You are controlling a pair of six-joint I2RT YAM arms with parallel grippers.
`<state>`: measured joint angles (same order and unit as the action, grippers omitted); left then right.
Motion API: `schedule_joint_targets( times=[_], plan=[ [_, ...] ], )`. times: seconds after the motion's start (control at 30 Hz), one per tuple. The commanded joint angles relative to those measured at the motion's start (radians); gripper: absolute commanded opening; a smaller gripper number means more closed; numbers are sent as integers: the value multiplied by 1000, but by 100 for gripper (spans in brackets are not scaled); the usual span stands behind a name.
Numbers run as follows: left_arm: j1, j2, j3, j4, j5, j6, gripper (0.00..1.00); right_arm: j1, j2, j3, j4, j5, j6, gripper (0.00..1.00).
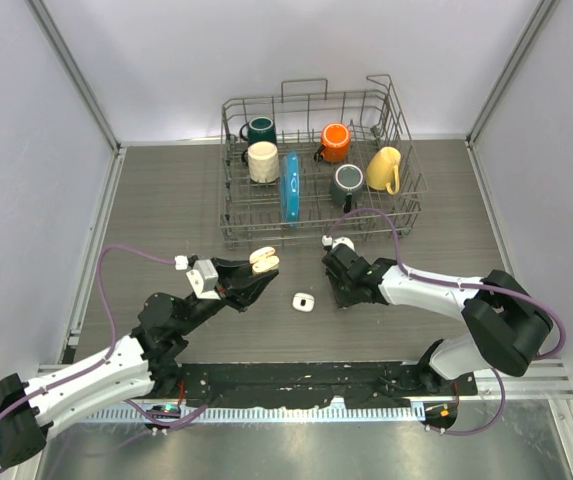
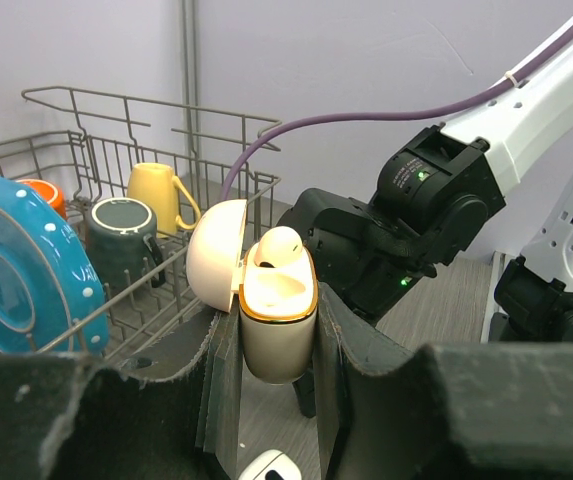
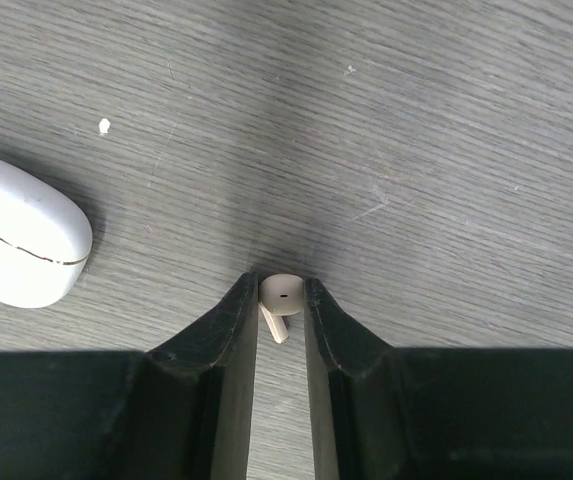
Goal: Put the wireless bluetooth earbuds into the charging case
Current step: Pick up the earbud from the center of the board, then place the earbud in the charging case.
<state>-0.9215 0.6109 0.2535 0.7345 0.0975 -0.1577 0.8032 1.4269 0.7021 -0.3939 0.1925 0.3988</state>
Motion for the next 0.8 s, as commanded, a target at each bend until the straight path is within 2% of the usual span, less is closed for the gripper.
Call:
schedule_joint_targets(
  times=[0.0,0.17,0.5,0.63,0.77],
  plan=[
    [3,-10,4,37,-4,-9,0,1,-16,5,-28,47,26,23],
    [3,-13,-2,34,-8,-8,0,-2,-112,4,-14,97,98,14],
    [3,21,0,66,-15,-8,0,14,-596,-61,211,162,301,6],
    [3,55,3,94,-12,-8,0,33,-677,-33,263,185,310,3],
    [3,95,9,137,-1,-8,0,108,-735,-23,375,214,292,2]
  ],
)
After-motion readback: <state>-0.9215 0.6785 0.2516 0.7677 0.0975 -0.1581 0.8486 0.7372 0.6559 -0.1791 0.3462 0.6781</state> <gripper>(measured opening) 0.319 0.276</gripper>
